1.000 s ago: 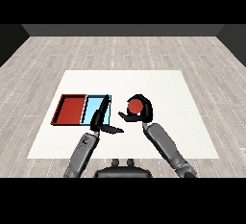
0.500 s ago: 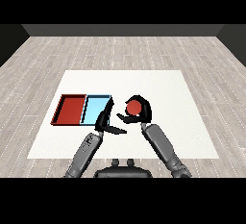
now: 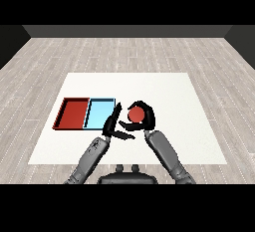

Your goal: Pick the red can and put it in the red box

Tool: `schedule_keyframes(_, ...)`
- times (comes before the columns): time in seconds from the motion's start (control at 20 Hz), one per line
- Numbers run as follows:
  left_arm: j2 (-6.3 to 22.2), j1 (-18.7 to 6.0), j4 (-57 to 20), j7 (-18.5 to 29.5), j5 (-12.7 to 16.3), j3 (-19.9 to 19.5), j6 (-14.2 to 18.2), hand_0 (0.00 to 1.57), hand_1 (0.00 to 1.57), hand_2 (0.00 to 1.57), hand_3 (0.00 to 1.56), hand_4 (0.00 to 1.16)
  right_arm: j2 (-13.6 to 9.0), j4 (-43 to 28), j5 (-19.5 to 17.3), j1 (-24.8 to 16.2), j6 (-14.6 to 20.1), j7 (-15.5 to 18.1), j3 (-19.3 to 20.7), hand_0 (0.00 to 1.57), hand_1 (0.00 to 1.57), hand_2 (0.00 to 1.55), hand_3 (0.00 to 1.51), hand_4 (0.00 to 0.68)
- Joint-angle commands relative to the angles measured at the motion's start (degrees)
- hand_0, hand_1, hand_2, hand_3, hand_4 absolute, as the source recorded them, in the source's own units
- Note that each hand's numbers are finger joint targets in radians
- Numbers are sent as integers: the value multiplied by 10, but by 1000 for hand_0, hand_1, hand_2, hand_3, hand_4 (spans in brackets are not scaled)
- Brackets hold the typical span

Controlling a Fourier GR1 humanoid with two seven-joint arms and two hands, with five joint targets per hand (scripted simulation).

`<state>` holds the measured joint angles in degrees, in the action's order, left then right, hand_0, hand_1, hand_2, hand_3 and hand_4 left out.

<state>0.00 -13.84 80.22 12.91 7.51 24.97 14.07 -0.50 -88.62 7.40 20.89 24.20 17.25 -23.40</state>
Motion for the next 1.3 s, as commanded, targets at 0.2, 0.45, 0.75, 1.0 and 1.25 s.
schedule_keyframes(0.2, 0, -31, -77, 59, 45, 32, 25, 0, 0, 0, 0, 0, 5, 16, 26, 7, -9, 21, -8, 1459, 1459, 1435, 1403, 654)
schedule_keyframes(0.45, 0, -47, -65, 34, 82, 73, 58, 0, 0, 0, 0, 0, 5, 34, 64, 34, 48, 41, -58, 1515, 1515, 1457, 1416, 660)
schedule_keyframes(0.75, 0, -70, -64, 21, 79, 22, 7, 0, 0, 0, 0, 0, 5, 42, 80, 42, 50, 37, -60, 1532, 1532, 1462, 1417, 658)
schedule_keyframes(1.0, 0, -82, -46, 17, 110, 69, 63, 0, 0, 0, 0, 0, 5, 51, 87, 58, 53, 46, -64, 1510, 1510, 1461, 1406, 639)
schedule_keyframes(1.25, 0, -78, -90, 49, 160, 50, 148, 1447, 1447, 1478, 1424, 1113, 5, 9, 66, 50, 56, -6, -79, 1560, 1560, 1467, 1397, 654)
